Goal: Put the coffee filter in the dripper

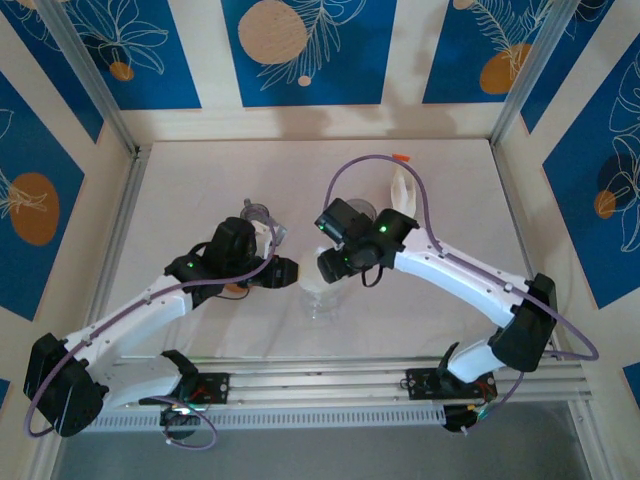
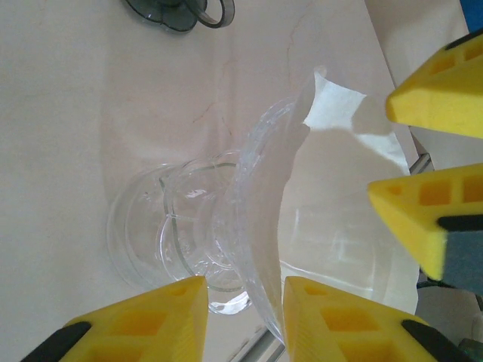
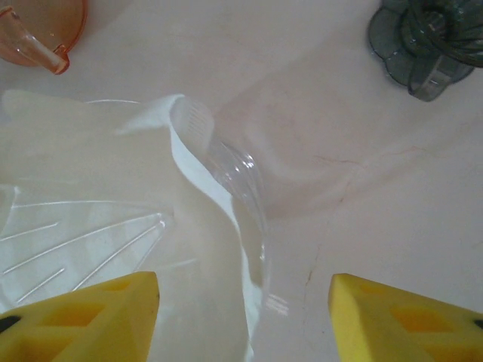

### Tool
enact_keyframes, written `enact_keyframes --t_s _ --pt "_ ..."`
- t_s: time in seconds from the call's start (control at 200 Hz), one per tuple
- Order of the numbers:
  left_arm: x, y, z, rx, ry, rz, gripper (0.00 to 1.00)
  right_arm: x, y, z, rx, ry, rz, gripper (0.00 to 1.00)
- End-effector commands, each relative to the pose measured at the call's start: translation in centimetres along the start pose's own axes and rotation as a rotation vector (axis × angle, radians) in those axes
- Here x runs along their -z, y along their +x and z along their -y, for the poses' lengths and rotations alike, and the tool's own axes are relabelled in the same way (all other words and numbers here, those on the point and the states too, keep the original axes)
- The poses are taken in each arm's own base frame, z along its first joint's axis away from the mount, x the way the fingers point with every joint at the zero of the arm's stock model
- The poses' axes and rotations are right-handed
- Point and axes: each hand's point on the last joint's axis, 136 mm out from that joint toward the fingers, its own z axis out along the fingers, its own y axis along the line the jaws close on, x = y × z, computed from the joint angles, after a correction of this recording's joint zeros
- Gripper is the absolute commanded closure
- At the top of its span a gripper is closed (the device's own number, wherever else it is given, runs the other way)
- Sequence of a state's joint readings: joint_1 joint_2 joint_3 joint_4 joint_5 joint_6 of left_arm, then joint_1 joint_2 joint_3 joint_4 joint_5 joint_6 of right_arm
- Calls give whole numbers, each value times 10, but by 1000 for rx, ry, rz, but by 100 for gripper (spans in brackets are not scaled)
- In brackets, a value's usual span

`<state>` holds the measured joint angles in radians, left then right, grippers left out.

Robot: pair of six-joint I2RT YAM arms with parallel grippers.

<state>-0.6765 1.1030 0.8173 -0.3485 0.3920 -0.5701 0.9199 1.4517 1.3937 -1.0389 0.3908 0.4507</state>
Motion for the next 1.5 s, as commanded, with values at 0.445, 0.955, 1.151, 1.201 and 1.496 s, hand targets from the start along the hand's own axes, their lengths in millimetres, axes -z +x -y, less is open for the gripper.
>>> enact_keyframes --t_s 0.445,0.955,1.151,1.201,1.496 --pt "5 -1 6 -5 9 9 54 20 5 13 -43 40 59 43" --pt "81 -50 43 -159 -39 242 16 81 -9 9 -35 -80 266 36" --pt "121 -59 37 -202 -114 424 3 87 12 4 -31 -176 328 36" --pt "129 -57 32 -199 -133 464 0 83 21 5 -40 -187 317 36" --pt "144 -38 -1 -131 -209 571 0 36 77 -10 5 -258 233 37"
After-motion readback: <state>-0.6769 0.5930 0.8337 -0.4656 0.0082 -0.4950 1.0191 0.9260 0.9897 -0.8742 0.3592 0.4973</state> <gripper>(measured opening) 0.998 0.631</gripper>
